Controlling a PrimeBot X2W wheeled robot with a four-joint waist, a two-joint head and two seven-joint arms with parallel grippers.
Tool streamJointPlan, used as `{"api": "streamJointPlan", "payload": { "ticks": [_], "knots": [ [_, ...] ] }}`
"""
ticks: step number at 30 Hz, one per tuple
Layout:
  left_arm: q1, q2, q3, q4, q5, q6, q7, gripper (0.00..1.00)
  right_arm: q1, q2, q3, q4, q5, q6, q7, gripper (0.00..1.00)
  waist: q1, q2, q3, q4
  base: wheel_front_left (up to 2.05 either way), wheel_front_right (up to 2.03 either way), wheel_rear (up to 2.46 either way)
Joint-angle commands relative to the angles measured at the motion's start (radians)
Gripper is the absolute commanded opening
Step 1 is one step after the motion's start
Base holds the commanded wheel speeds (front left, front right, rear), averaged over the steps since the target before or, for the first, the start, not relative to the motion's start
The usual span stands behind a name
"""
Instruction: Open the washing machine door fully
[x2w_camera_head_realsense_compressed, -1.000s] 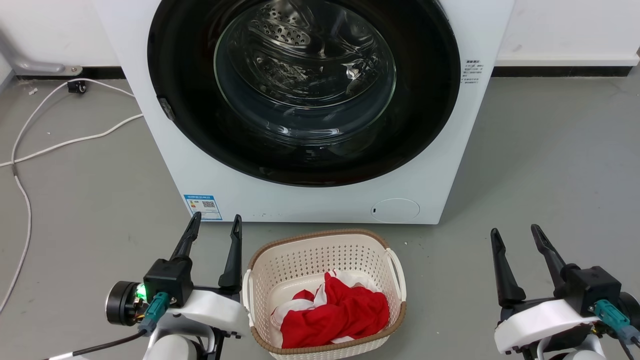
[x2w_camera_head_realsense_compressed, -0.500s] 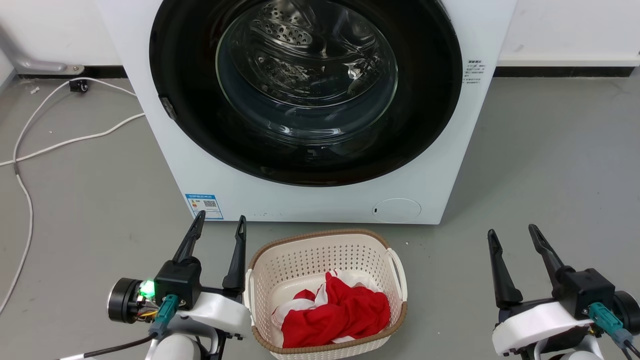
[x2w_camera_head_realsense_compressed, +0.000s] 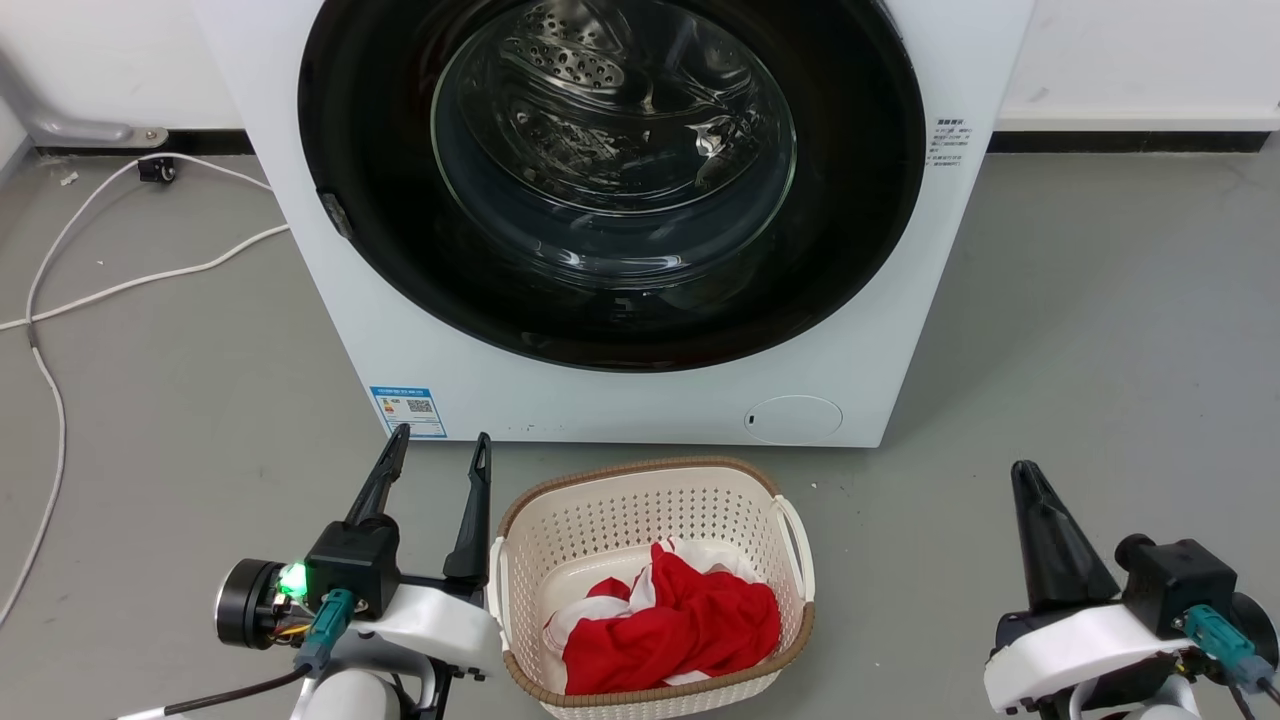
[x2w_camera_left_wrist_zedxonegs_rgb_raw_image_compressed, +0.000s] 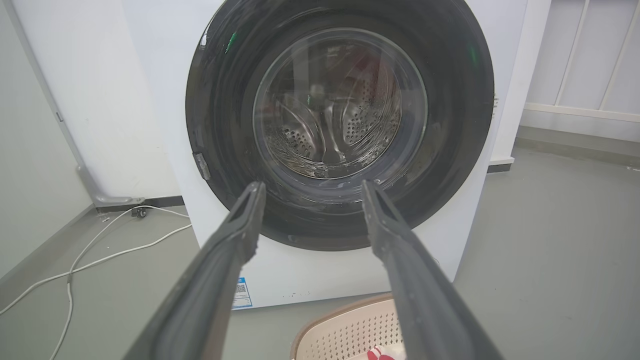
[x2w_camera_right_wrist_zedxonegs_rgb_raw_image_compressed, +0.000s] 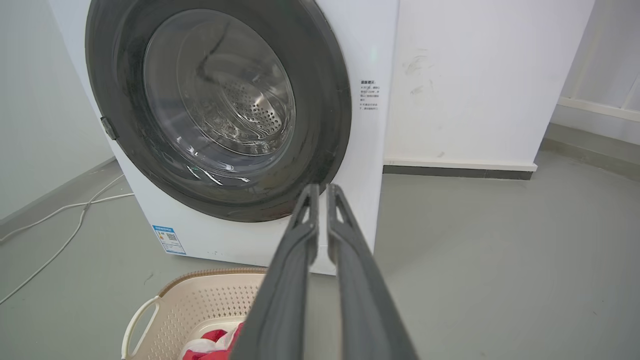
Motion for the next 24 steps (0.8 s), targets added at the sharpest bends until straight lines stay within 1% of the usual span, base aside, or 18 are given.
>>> {"api": "streamJointPlan", "payload": {
  "ticks": [1,3,4,6,8,10,13,16,18,21,24],
  "knots": [
    [-0.002,-0.002,0.001,0.002,0.003,-0.002,-0.003,1.00,0.001,0.004,0.000,0.003,0.016,0.000,-0.004,0.00,0.0000,0.0000,0.000,0.000,0.00,0.00,0.00],
    [-0.003,-0.003,0.002,0.003,0.002,-0.004,-0.003,1.00,-0.003,0.004,-0.006,0.006,0.052,0.000,-0.010,0.00,0.0000,0.0000,0.001,0.000,0.00,0.00,0.00],
    [-0.003,-0.003,0.003,0.003,0.002,-0.004,-0.003,1.00,-0.005,0.004,-0.008,0.009,0.093,0.000,-0.015,0.00,0.0000,0.0000,0.001,0.001,0.00,0.00,0.00],
    [-0.004,-0.004,0.004,0.003,0.001,-0.006,-0.003,1.00,-0.012,0.004,-0.012,0.014,0.217,0.000,-0.030,0.00,0.0000,0.0000,0.001,0.001,0.00,0.00,0.00],
    [-0.005,-0.004,0.004,0.001,0.002,-0.006,-0.003,1.00,-0.025,0.004,-0.012,0.014,0.418,0.000,-0.051,0.00,0.0000,0.0000,0.002,0.002,0.00,0.00,0.00],
    [-0.005,-0.005,0.005,-0.001,-0.003,-0.008,-0.003,1.00,-0.039,0.003,-0.014,0.004,0.590,0.000,-0.067,0.00,0.0000,0.0000,0.004,0.002,0.00,0.00,0.00],
    [-0.007,-0.007,0.006,-0.006,-0.003,-0.011,-0.003,1.00,-0.065,0.003,-0.023,-0.017,0.901,0.000,-0.080,0.00,0.0000,0.0000,0.012,0.002,0.00,0.00,0.00],
    [-0.015,-0.008,0.008,-0.012,-0.005,-0.012,-0.003,1.00,-0.103,0.003,-0.038,-0.049,1.160,0.000,-0.083,0.00,0.0000,0.0000,0.023,0.002,0.00,0.00,0.00],
    [-0.019,-0.009,0.010,-0.017,-0.005,-0.013,-0.003,1.00,-0.131,0.003,-0.056,-0.066,1.297,0.000,-0.068,0.00,0.0000,0.0000,0.031,0.001,0.00,0.00,0.00],
    [-0.029,-0.010,0.015,-0.026,-0.006,-0.013,-0.003,1.00,-0.195,0.002,-0.105,-0.075,1.458,0.000,-0.022,0.00,0.0000,0.0000,0.048,0.000,0.00,0.00,0.00],
    [-0.043,-0.012,0.018,-0.034,-0.007,-0.013,-0.003,1.00,-0.282,-0.008,-0.160,-0.054,1.624,0.000,0.037,0.00,0.0000,0.0000,0.070,0.002,0.00,0.00,0.00]
  ]
}}
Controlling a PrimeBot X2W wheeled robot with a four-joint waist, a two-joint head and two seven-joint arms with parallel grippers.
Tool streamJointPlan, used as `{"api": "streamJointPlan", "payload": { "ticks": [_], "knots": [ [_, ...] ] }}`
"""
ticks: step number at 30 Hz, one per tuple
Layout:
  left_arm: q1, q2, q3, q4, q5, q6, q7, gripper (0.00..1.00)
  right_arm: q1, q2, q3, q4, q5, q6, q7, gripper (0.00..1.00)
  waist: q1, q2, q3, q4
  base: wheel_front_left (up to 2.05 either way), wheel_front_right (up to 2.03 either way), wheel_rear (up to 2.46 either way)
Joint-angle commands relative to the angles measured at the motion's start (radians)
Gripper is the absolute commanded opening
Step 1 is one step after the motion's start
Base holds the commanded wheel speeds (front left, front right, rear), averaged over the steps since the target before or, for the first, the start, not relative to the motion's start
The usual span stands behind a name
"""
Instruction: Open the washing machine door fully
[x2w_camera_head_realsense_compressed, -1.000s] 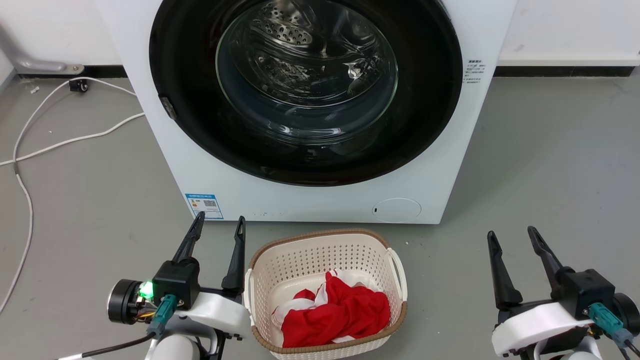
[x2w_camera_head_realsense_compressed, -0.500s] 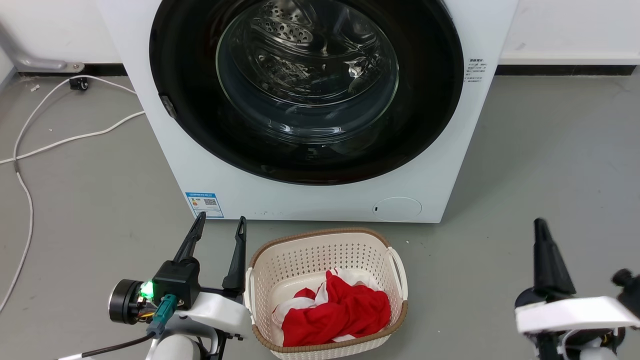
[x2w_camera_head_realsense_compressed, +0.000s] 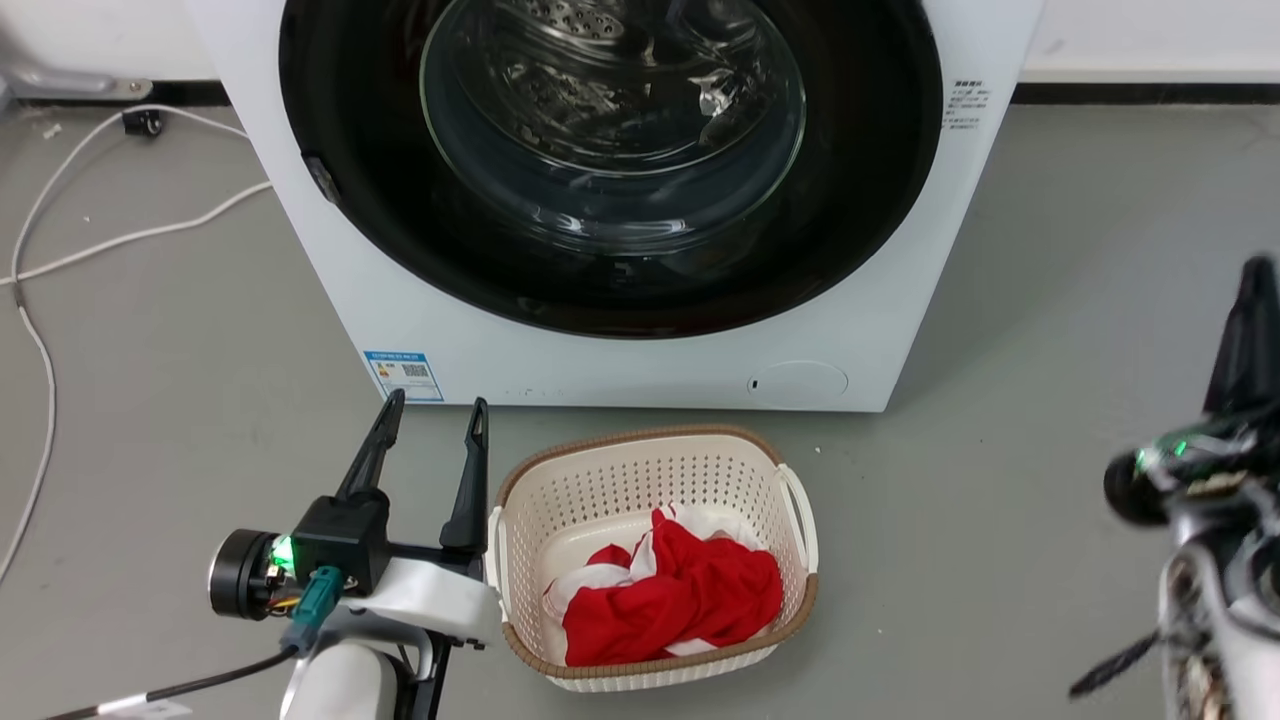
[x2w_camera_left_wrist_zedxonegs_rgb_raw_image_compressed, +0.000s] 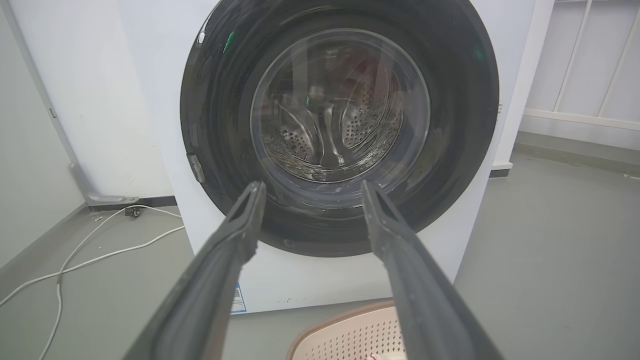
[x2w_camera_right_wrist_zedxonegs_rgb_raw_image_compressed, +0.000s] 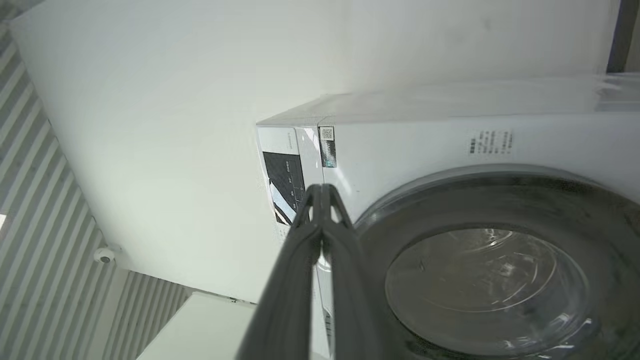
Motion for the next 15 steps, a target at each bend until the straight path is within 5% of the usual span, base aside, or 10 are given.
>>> {"api": "streamJointPlan", "payload": {
  "ticks": [1,10,15],
  "knots": [
    [-0.021,0.000,0.004,-0.006,-0.001,-0.002,-0.003,1.00,-0.055,-0.016,-0.017,0.017,0.061,0.000,0.027,0.00,0.0000,0.0000,0.018,0.002,0.00,0.00,0.00],
    [-0.065,-0.004,0.012,-0.032,-0.002,0.000,-0.003,1.00,-0.358,-0.202,0.032,0.204,0.193,0.000,0.094,0.00,0.0000,0.0000,0.091,0.014,0.00,0.00,0.00],
    [-0.107,-0.006,0.005,-0.047,0.006,-0.003,-0.003,1.00,-0.580,-0.341,0.159,0.397,0.194,0.000,0.154,0.00,0.0000,0.0000,0.149,0.029,0.00,0.00,0.00]
  ]
}}
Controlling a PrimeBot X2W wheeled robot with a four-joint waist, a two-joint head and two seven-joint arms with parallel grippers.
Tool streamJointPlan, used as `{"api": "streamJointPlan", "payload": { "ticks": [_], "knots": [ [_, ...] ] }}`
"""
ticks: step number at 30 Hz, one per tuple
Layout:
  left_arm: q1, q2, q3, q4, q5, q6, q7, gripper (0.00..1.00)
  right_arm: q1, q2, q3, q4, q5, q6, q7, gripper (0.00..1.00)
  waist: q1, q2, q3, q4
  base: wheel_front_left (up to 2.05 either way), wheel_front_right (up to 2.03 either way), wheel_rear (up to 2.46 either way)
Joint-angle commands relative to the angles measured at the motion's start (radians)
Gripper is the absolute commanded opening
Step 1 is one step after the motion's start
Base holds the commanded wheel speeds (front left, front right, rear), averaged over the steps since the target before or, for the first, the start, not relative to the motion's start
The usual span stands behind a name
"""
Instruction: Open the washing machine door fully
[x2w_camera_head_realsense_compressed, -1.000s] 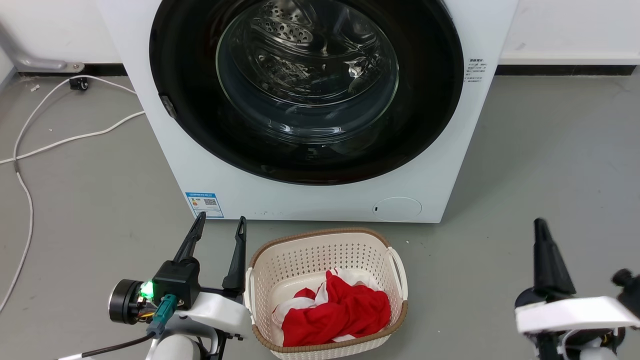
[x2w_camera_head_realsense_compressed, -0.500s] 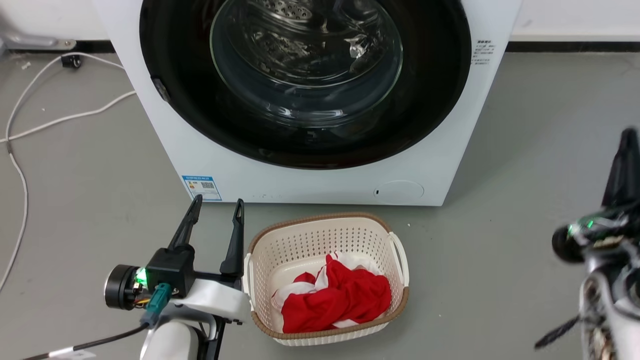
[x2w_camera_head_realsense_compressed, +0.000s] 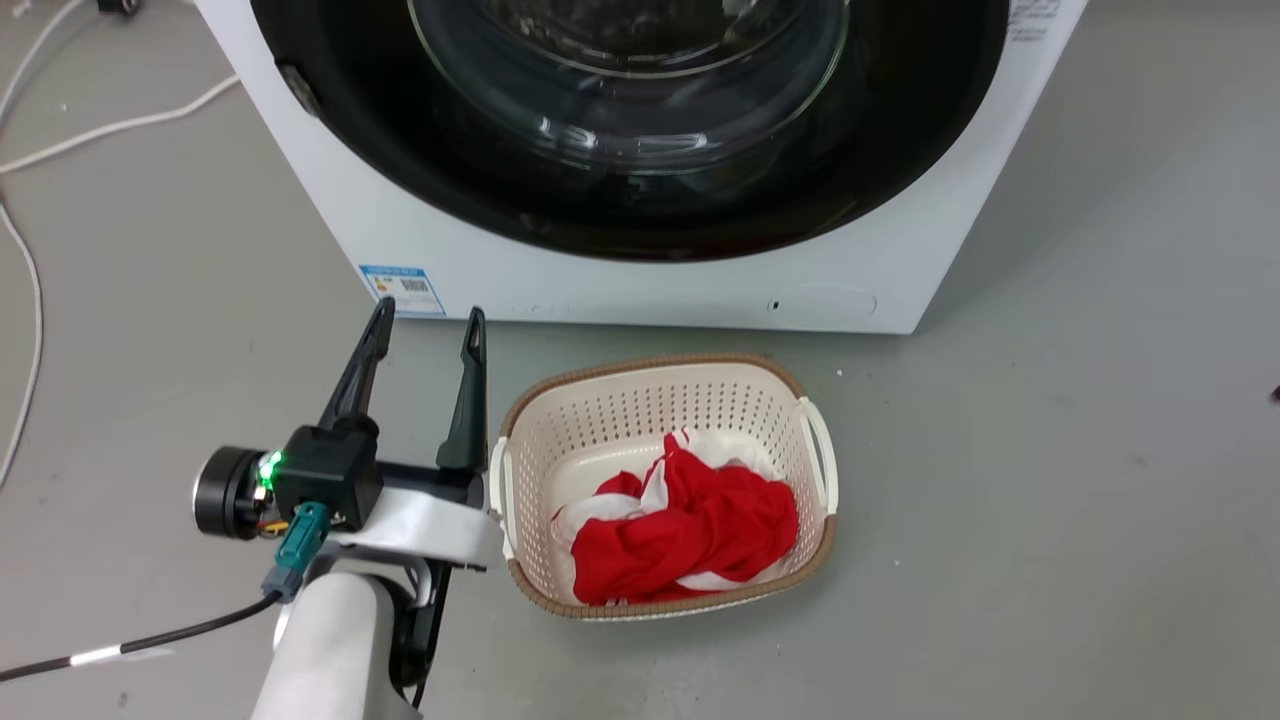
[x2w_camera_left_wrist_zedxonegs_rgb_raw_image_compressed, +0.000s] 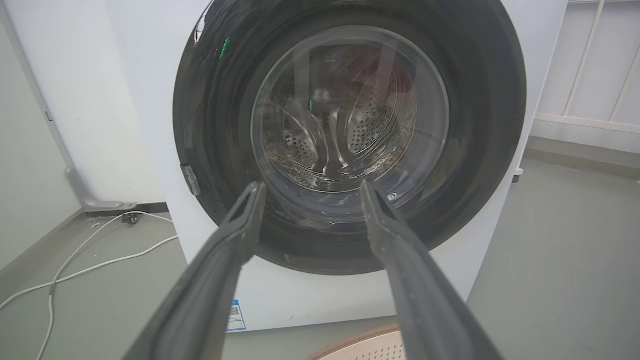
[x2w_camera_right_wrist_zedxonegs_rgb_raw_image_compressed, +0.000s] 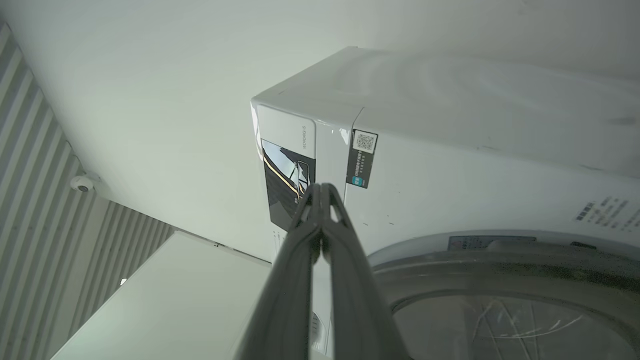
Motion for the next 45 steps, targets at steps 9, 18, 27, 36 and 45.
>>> {"api": "streamJointPlan", "payload": {
  "ticks": [9,18,27,36,45],
  "knots": [
    [-0.073,-0.003,-0.021,-0.033,0.007,0.003,-0.003,1.00,-0.339,-0.072,0.281,0.330,-0.082,0.000,0.158,0.00,-0.0002,-0.0001,0.100,0.020,0.00,0.00,0.00],
    [-0.112,-0.004,-0.040,-0.054,0.007,0.005,-0.003,1.00,-0.587,-0.004,0.453,0.610,-0.175,0.000,0.269,0.00,-0.0002,-0.0001,0.171,0.039,0.00,0.00,0.00],
    [-0.135,-0.005,-0.040,-0.075,0.007,0.014,-0.003,1.00,-0.706,0.056,0.505,0.742,-0.214,0.000,0.304,0.00,-0.0002,-0.0001,0.234,0.047,0.00,0.00,0.00],
    [-0.130,-0.005,-0.051,-0.081,-0.003,0.025,-0.003,1.00,-0.714,0.074,0.517,0.765,-0.210,0.000,0.386,0.00,-0.0002,-0.0001,0.254,0.057,0.00,0.00,0.00],
    [-0.132,-0.005,-0.058,-0.071,-0.011,0.033,-0.003,1.00,-0.655,0.061,0.510,0.702,-0.179,0.000,0.539,0.00,-0.0002,-0.0001,0.244,0.054,0.00,0.00,0.00]
  ]
}}
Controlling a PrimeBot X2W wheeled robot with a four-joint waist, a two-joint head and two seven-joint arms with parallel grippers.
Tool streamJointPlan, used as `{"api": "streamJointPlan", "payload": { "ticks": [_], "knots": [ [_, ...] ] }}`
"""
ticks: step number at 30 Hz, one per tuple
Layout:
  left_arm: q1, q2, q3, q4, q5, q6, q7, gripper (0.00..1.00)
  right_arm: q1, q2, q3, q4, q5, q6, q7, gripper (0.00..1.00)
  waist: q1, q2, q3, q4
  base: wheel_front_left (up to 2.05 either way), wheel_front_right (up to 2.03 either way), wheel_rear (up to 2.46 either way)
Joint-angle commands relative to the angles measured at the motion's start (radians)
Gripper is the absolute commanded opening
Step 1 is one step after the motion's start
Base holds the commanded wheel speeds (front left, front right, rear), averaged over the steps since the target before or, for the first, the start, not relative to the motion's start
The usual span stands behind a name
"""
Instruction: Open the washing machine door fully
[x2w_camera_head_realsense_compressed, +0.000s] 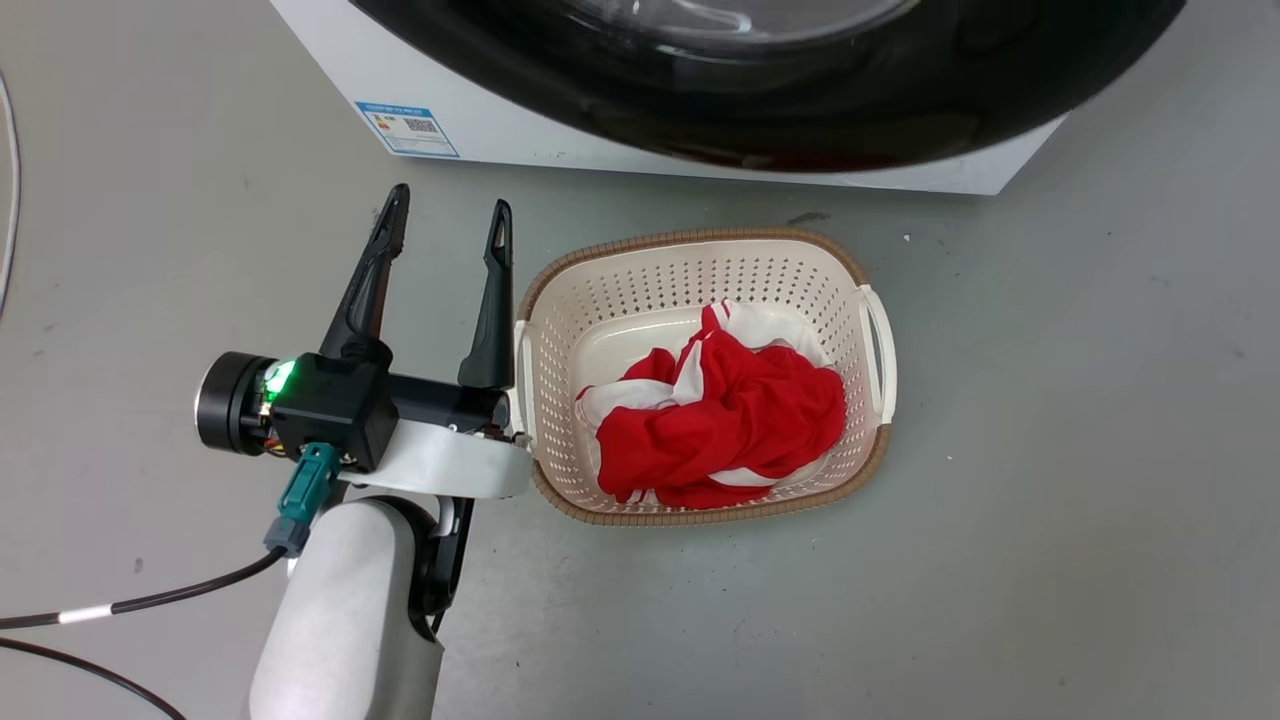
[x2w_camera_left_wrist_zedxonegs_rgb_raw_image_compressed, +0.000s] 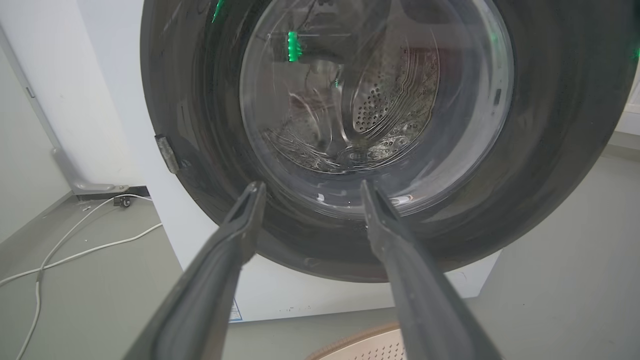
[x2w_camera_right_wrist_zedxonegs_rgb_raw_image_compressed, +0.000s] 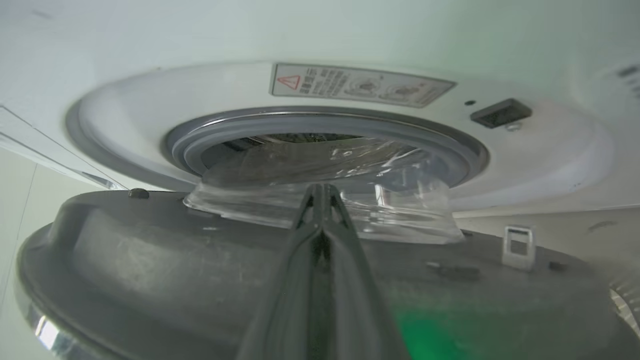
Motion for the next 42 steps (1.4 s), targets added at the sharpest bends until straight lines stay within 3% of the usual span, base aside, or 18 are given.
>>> {"api": "streamJointPlan", "payload": {
  "ticks": [1,16,28,42],
  "knots": [
    [-0.011,-0.001,-0.002,0.003,-0.004,0.004,-0.003,1.00,0.022,0.002,-0.001,-0.010,0.007,0.000,0.018,0.00,-0.0001,0.0000,-0.005,-0.002,0.00,0.00,0.00],
    [0.044,-0.001,0.006,0.052,0.007,-0.005,-0.003,1.00,0.207,0.021,-0.010,-0.136,0.084,0.000,0.229,0.00,-0.0001,0.0000,-0.125,-0.027,0.00,0.00,0.00],
    [0.144,-0.001,0.041,0.090,0.011,-0.015,-0.003,1.00,0.428,0.085,0.017,-0.294,0.113,0.000,0.282,0.00,-0.0001,0.0000,-0.258,-0.046,0.00,0.00,0.00],
    [0.182,-0.001,0.049,0.100,-0.005,-0.008,-0.003,1.00,0.600,0.157,0.073,-0.500,0.139,0.000,0.304,0.00,-0.0001,0.0000,-0.311,-0.033,0.00,0.00,0.00]
  ]
}}
